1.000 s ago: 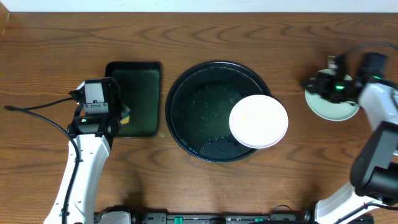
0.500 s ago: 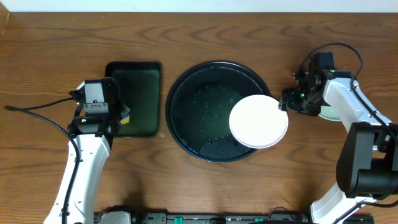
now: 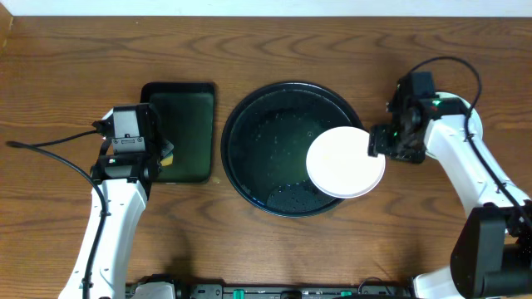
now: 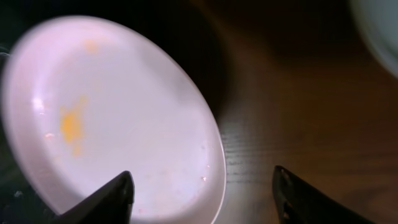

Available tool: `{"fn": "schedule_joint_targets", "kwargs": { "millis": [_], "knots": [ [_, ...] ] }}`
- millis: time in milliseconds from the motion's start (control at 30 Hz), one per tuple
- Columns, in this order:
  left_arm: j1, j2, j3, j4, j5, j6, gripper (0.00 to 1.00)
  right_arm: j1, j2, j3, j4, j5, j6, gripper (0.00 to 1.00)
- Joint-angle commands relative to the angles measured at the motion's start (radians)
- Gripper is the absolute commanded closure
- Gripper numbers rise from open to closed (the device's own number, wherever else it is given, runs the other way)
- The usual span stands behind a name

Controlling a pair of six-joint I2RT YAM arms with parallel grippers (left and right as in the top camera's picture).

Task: Clean dirty plates on tray and stack at the side
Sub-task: 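Grasp the pink plate rim with the right gripper and pull it to tray center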

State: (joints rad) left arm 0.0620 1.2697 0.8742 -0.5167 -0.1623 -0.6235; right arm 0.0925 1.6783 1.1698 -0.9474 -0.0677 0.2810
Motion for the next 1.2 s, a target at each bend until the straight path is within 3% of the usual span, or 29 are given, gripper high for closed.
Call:
{"fn": "schedule_joint_targets", "kwargs": {
  "millis": [0, 67, 200, 367, 700, 933, 1067, 1167],
  "knots": [
    [0.004, 0.004, -0.001, 0.001, 0.004, 0.013, 0.92, 0.002, 0.003, -0.066, 0.035, 0.071, 0.095, 0.29],
    [0.004, 0.004, -0.001, 0.003, 0.029, 0.014, 0.92, 0.001, 0.003, -0.095, 0.064, 0.066, 0.116, 0.34],
    [0.004, 0.004, -0.001, 0.011, 0.039, 0.014, 0.92, 0.001, 0.003, -0.128, 0.098, 0.014, 0.116, 0.53],
    [0.004, 0.004, -0.001, 0.013, 0.039, 0.014, 0.92, 0.016, 0.003, -0.137, 0.110, 0.003, 0.127, 0.57],
    [0.004, 0.004, -0.001, 0.012, 0.040, 0.014, 0.92, 0.085, 0.003, -0.137, 0.157, 0.003, 0.173, 0.97],
    [0.004, 0.004, -0.001, 0.012, 0.040, 0.014, 0.92, 0.088, 0.003, -0.136, 0.198, -0.093, 0.169, 0.99],
    [0.004, 0.004, -0.001, 0.013, 0.049, 0.014, 0.92, 0.098, 0.003, -0.136, 0.291, -0.258, 0.144, 0.99],
    [0.004, 0.004, -0.001, 0.019, 0.093, 0.027, 0.92, 0.122, 0.003, -0.136, 0.365, -0.275, 0.145, 0.99]
  ]
}}
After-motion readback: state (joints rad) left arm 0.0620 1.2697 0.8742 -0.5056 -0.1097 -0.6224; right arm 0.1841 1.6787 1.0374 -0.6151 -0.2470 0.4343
